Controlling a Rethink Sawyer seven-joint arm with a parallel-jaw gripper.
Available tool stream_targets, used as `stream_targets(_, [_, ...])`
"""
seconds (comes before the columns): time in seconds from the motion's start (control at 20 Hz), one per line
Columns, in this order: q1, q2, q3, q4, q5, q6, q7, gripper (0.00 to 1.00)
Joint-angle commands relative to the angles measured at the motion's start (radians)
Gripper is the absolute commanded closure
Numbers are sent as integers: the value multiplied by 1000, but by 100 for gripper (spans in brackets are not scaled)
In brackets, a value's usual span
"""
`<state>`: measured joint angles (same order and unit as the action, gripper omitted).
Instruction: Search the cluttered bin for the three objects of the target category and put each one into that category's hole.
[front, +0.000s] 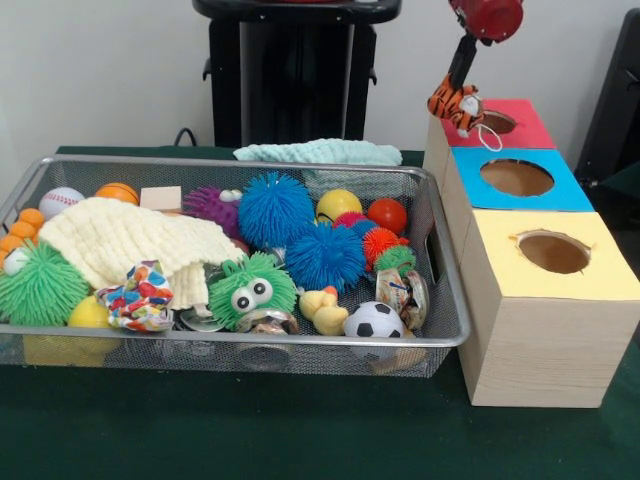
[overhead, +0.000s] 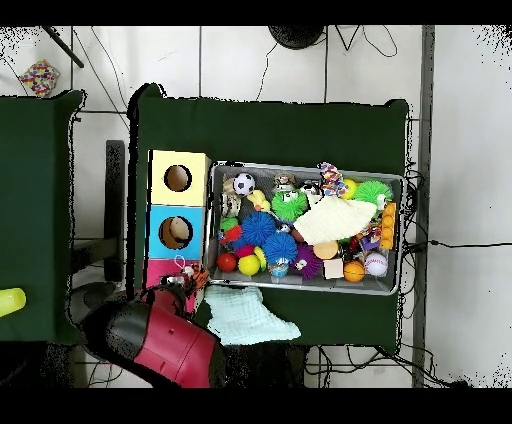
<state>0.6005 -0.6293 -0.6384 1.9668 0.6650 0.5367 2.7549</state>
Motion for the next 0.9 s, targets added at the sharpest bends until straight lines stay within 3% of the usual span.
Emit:
stream_targets(0.05, [-42, 19, 194, 86, -14, -84, 70, 100])
stream_targets(0.45, [-12, 10, 177, 68, -39, -28, 102, 100])
stream_targets(0.9, [-23, 14, 229, 107, -24, -94, 89, 100])
